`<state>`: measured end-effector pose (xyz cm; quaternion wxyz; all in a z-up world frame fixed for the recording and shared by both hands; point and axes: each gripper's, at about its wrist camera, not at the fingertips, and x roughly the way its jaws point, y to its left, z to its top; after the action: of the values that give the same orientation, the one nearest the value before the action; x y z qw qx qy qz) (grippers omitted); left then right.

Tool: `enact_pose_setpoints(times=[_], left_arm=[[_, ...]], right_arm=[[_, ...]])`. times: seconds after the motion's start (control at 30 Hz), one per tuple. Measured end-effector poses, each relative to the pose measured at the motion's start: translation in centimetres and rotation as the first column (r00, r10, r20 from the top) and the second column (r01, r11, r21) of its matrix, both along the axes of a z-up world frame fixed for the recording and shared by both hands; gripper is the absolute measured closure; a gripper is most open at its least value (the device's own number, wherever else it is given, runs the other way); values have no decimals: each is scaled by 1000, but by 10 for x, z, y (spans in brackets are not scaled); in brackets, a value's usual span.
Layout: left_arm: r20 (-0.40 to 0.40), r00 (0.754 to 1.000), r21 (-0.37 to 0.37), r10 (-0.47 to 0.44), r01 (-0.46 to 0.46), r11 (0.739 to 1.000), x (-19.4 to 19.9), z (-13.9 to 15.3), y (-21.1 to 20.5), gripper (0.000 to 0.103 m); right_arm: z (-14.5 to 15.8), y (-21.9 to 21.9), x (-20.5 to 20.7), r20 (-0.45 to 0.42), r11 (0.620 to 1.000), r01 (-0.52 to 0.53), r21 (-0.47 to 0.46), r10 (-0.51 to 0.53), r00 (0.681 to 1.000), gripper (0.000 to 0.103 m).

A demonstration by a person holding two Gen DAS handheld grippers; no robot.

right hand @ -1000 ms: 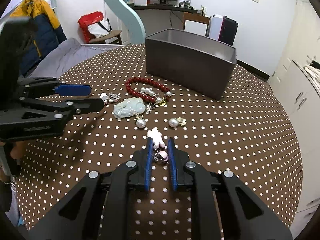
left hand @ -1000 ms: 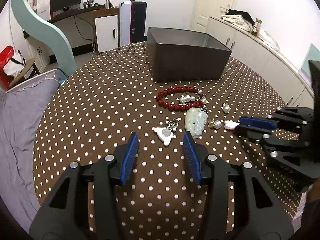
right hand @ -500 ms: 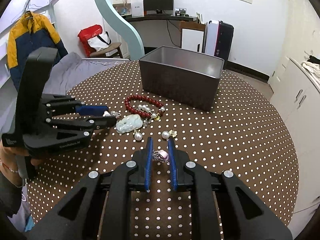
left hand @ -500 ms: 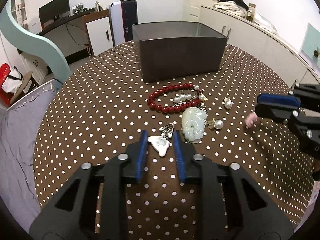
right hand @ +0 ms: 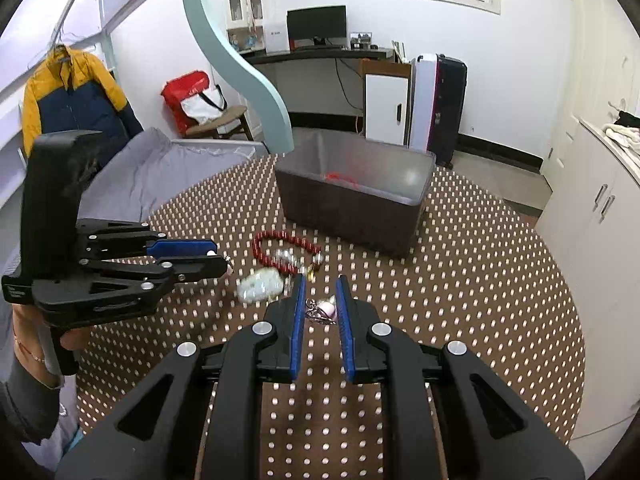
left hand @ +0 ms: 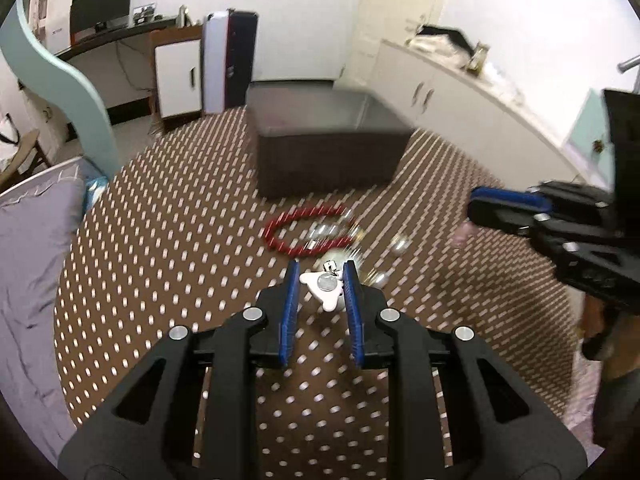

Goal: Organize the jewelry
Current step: 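Carry the white charm into the grey box and open the left tool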

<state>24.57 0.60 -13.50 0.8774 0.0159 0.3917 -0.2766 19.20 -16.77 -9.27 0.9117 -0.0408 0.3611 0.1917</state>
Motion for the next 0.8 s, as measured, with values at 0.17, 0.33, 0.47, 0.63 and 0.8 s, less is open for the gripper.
enact_pose_setpoints(times=[0.17,0.33,0.47,0.63,0.8], left_arm=[[23,999,-86,-43,45,995,13,35,-6,81],[32,997,-129,-64,67,989,41,64,-23,81],[-1,998,-155,-64,63,986,70,73,-37,81],[-64,997,-152,-34,24,988,100,64,-45,81],[-117,993,-150,-10,-8,989,117,47,-49,81]], right_arm=[[22,-10,17,24,999,5,50,-7,1000,90],[39,-16,39,43,996,23,86,-27,999,90],[50,-14,58,51,994,29,105,-35,998,90],[43,-9,79,37,994,43,96,-46,998,90],[28,-12,93,0,993,61,104,-61,998,90]])
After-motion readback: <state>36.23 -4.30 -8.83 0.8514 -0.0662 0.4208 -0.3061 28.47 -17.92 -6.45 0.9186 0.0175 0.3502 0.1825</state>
